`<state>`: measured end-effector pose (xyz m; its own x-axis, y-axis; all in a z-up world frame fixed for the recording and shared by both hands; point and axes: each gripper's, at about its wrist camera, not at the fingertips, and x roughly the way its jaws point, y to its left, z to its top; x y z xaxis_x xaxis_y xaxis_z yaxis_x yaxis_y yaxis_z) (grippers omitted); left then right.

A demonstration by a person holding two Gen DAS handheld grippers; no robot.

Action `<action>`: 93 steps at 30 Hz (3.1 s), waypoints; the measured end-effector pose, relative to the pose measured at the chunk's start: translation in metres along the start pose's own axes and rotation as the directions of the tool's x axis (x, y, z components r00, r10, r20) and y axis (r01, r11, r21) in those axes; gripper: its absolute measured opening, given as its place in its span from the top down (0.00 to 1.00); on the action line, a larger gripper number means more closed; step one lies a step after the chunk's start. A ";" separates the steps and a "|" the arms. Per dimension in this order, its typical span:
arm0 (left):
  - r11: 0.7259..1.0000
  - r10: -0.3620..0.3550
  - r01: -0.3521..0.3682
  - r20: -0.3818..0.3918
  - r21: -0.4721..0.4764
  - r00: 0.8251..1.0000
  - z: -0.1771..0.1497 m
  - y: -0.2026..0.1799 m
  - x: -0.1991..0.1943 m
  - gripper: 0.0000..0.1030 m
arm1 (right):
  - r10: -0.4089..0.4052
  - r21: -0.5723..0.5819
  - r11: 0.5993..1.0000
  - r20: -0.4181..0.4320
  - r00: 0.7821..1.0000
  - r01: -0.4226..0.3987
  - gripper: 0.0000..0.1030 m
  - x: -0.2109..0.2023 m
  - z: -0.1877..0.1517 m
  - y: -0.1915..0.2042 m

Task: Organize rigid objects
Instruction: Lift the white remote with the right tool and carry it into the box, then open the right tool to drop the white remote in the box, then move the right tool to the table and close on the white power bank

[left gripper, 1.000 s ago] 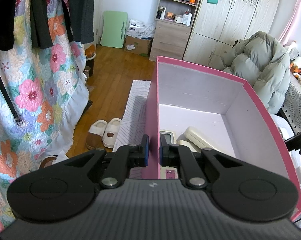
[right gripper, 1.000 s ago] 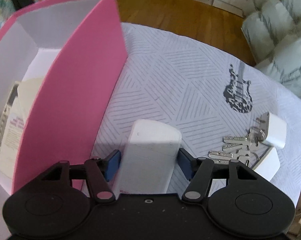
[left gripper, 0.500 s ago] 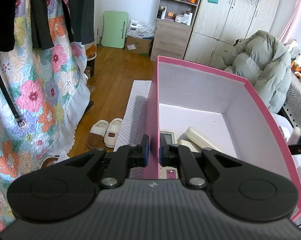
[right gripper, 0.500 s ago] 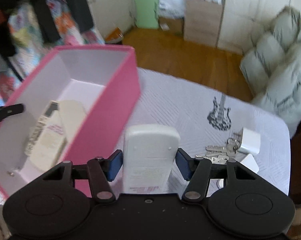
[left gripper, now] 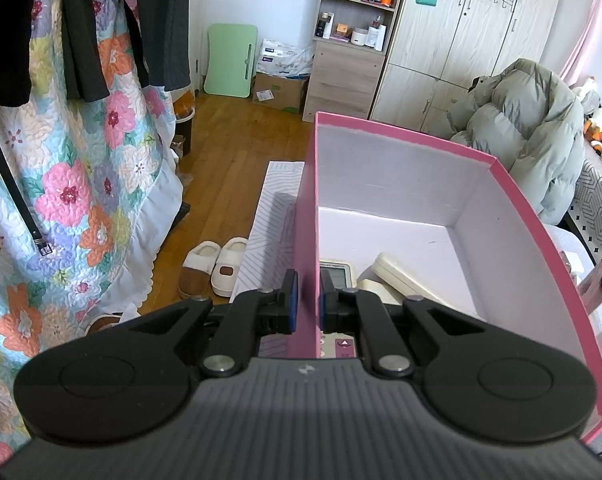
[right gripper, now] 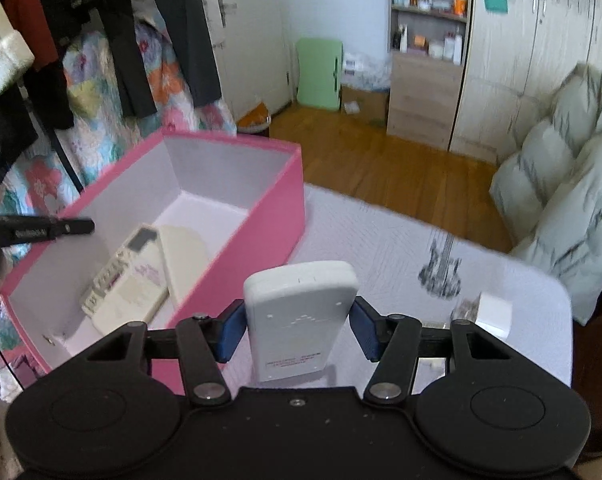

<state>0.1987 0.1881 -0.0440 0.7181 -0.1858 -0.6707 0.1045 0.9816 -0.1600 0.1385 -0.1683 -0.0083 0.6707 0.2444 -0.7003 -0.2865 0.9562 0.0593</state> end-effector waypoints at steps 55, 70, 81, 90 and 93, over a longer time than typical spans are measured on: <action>0.999 -0.040 0.040 0.002 -0.019 0.999 -0.003 0.002 0.003 0.91 | 0.161 -0.234 0.956 -0.083 0.983 -0.176 0.45 0.115 0.061 0.091; 0.999 -0.033 0.033 -0.001 -0.019 0.999 -0.002 0.004 0.002 0.91 | 0.087 -0.195 0.978 0.045 0.995 -0.076 0.52 0.025 0.039 0.051; 1.000 -0.015 0.015 -0.005 -0.016 1.000 -0.003 0.002 0.002 0.90 | -0.068 -0.041 0.997 -0.088 0.994 0.064 0.52 -0.007 0.020 -0.039; 0.999 -0.021 0.021 -0.004 -0.025 1.000 -0.001 0.002 0.000 0.90 | -0.043 0.271 0.954 -0.302 0.952 0.129 0.52 0.048 -0.041 -0.114; 0.999 -0.021 0.021 -0.005 -0.024 1.000 0.000 0.004 0.000 0.90 | -0.057 0.308 0.938 -0.318 0.946 0.160 0.51 0.057 -0.046 -0.131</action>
<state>0.1992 0.1922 -0.0450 0.7124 -0.2070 -0.6705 0.1035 0.9760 -0.1914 0.1826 -0.2869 -0.0888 0.4335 0.1256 -0.8924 0.0489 0.9855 0.1624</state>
